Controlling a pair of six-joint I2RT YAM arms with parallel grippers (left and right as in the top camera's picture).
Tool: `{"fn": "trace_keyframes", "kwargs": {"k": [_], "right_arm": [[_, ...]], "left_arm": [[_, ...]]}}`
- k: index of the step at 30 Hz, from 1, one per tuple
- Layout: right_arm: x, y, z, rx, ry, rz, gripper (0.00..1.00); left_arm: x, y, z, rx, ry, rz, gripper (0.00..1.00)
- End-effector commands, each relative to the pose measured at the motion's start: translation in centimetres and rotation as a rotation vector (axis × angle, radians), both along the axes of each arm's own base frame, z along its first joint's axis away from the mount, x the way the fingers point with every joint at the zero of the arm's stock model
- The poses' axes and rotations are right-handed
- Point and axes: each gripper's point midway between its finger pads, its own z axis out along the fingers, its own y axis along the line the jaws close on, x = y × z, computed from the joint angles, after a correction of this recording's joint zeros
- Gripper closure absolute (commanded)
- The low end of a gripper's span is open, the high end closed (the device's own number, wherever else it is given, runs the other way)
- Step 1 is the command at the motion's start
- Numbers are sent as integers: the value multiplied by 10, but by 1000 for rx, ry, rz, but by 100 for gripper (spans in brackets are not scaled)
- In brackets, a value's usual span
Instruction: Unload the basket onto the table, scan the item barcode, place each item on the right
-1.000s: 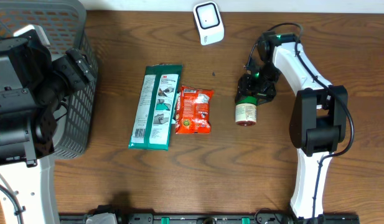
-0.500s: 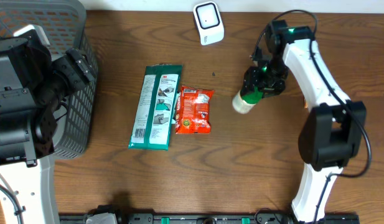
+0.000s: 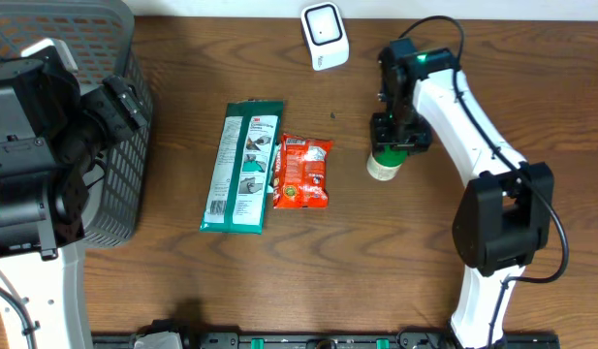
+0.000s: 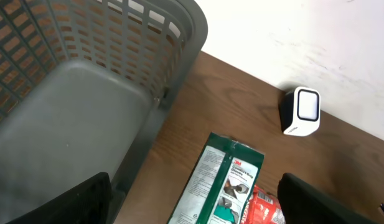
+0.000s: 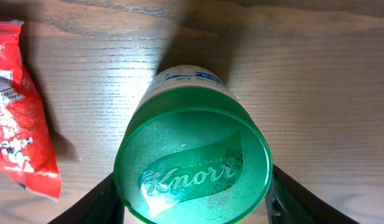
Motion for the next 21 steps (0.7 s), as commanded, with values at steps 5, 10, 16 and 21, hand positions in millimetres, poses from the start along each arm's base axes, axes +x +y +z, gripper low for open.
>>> {"fn": "trace_keyframes", "kwargs": {"k": [5,10,16,21], "right_arm": [[-2,-3,3,-68,-19,-37,39],[-5,-4,1,-72,-4,-37,38],[-6,-5,-2,-72,-3,-11,32],[1,-7,10,-60,-24,57,24]], "left_arm": [[0,0,-1,3,4,-6,15],[0,0,-1,3,4,-6,15],[0,0,-1,3,4,-6,15],[0,0,-1,3,4,-6,15]]}}
